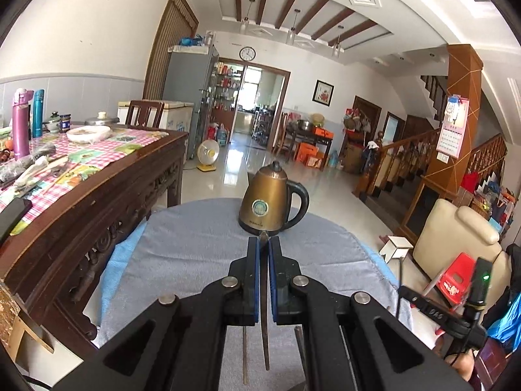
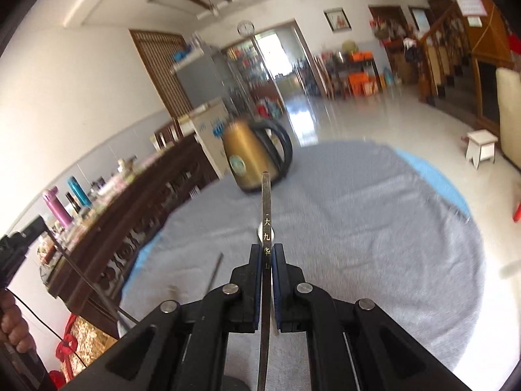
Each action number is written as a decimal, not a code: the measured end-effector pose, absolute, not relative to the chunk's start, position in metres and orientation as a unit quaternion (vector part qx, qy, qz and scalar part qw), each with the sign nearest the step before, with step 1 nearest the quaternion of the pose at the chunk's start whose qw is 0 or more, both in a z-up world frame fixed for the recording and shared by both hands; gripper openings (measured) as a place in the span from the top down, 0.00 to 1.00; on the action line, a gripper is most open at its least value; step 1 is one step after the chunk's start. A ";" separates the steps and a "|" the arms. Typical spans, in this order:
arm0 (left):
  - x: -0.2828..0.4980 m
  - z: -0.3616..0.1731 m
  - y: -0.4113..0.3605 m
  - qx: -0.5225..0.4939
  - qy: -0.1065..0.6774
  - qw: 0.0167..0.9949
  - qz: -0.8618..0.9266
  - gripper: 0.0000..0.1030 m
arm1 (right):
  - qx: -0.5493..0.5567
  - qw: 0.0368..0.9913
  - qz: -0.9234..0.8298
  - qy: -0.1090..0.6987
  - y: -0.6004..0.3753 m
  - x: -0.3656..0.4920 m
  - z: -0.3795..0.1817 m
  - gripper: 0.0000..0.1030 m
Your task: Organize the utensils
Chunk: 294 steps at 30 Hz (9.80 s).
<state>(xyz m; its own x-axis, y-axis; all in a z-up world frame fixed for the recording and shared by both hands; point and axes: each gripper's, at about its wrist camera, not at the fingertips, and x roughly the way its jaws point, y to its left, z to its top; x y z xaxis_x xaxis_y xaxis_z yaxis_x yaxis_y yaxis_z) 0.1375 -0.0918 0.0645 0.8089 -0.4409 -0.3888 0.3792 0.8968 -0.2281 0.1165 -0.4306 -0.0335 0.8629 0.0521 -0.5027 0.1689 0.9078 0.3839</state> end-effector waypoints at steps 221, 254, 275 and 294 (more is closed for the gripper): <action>0.297 -0.163 -0.218 0.059 0.470 0.819 -0.324 0.45 | 0.397 0.826 0.082 0.391 -0.481 0.285 -0.233 0.95; 0.277 -0.107 -0.134 -0.075 0.413 0.873 -0.249 0.97 | 0.515 0.814 0.111 0.246 -0.520 0.199 -0.195 0.95; 0.137 0.027 -0.046 -0.001 0.285 0.941 -0.181 0.97 | 0.459 0.843 0.259 0.112 -0.442 0.111 -0.048 0.95; 0.050 0.028 -0.104 0.016 0.222 0.956 -0.190 0.97 | 0.363 0.902 0.167 0.161 -0.361 0.129 -0.093 0.95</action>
